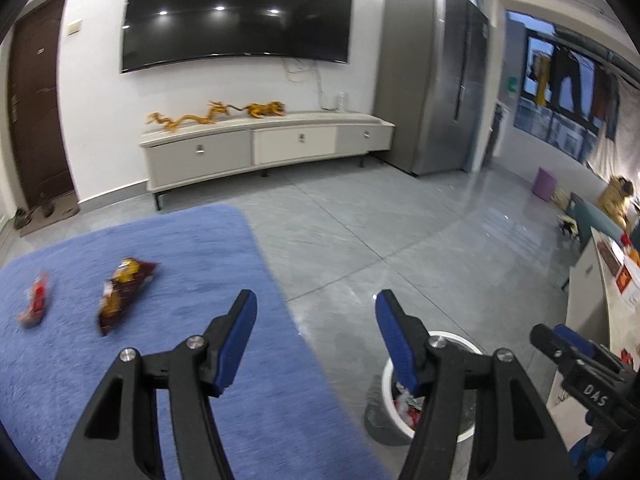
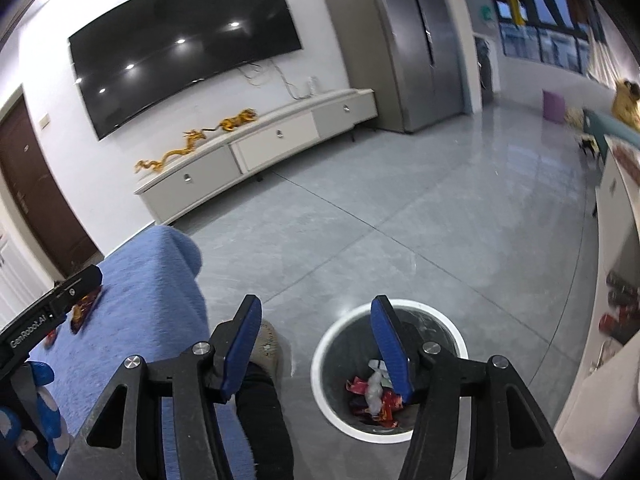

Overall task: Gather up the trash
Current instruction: 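Move both tools back over the red wrapper and brown chip bag on the rug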

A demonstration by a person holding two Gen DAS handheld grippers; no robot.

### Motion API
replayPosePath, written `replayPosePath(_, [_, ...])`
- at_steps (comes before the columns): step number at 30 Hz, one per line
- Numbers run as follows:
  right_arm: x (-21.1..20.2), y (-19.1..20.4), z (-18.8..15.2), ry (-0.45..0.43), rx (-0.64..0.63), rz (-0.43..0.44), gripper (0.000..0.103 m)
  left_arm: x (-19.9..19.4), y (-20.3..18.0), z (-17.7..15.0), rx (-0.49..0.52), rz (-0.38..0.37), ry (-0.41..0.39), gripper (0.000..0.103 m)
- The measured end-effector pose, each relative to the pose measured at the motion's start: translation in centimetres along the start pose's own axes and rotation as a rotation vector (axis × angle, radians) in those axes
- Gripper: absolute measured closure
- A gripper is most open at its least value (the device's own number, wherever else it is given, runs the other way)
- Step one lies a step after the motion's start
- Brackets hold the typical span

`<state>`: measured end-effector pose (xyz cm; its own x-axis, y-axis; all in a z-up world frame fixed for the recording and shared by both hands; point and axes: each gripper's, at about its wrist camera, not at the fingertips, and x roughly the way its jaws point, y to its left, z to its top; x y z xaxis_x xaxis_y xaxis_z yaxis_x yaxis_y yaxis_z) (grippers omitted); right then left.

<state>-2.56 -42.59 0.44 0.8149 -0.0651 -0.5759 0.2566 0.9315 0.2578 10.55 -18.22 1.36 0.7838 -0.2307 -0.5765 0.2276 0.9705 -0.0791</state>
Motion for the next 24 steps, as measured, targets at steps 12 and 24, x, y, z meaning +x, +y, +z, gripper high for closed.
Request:
replayPosePath(12, [-2.6, 7.8, -0.3, -0.055, -0.154, 0.044, 0.042, -6.0, 9.6, -1.3, -0.101, 0.151, -0.104, 0.043])
replayPosePath(24, [-3.2, 14.2, -1.0, -0.090, -0.244, 0.058, 0.029, -9.1, 15.9, -2.9, -0.178, 0.224, -0.158, 0.034])
